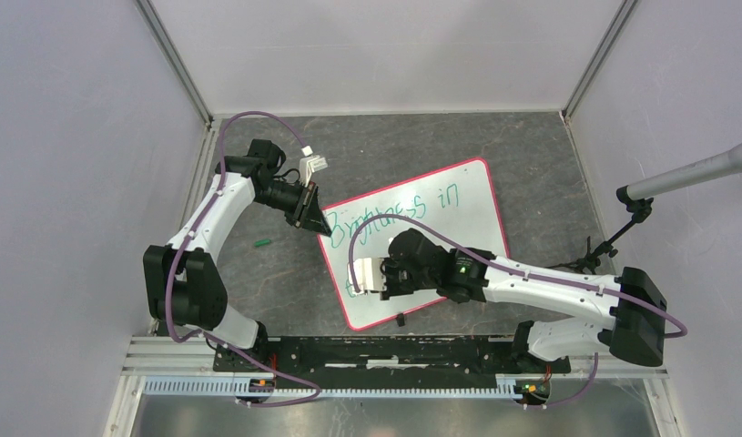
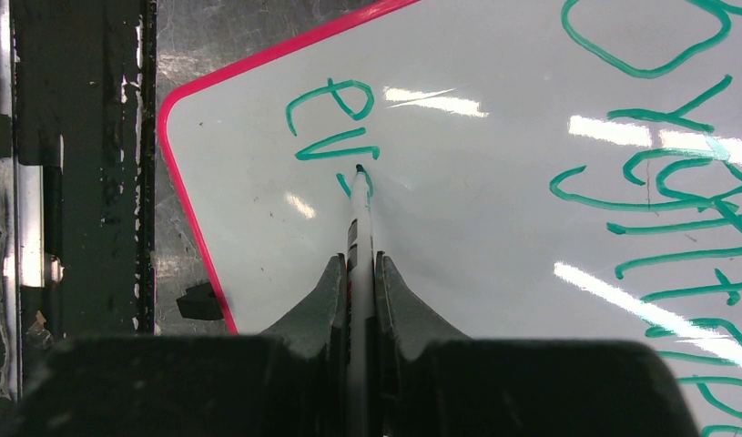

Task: Write a sentence on the whiteboard

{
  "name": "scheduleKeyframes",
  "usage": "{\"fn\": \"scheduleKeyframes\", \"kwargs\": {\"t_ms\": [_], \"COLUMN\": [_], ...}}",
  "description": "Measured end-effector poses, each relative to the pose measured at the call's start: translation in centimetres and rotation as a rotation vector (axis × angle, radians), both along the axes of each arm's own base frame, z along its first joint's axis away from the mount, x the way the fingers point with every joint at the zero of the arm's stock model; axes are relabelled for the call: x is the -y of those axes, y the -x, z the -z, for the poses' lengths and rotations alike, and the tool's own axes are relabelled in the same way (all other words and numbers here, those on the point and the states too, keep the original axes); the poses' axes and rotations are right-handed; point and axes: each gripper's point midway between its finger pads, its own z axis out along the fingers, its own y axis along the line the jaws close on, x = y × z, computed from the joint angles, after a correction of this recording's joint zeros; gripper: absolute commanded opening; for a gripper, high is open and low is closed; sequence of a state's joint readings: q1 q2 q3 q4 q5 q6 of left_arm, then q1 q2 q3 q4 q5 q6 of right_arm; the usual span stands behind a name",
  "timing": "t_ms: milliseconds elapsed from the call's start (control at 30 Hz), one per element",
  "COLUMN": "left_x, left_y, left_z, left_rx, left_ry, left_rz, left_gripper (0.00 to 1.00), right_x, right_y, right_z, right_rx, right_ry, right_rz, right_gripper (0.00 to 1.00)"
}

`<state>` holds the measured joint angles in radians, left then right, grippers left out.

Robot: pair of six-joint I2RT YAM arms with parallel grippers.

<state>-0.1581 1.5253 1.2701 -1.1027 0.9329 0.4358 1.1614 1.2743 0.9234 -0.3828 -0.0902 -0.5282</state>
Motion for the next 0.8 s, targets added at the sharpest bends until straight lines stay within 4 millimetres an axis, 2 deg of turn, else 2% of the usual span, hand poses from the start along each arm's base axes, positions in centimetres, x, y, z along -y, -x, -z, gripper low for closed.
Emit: {"fn": "scheduleKeyframes", "kwargs": {"t_ms": [467, 800], "left_x": [0.0, 0.0], "left_y": [0.0, 0.0], "left_z": [0.1, 0.0], "left_rx": [-0.003, -0.004], "left_ry": [0.0, 0.0], "left_rz": [0.0, 0.001], "left_gripper": [0.02, 0.02], "right_x": [1.0, 1.9], "right_y": [1.1, 0.8], "right_z": [1.3, 1.0], "right_rx": [-0.023, -0.003], "right_ry": [0.042, 0.058], "right_rz": [-0.045, -0.02], "right_gripper": [0.0, 0.0]}}
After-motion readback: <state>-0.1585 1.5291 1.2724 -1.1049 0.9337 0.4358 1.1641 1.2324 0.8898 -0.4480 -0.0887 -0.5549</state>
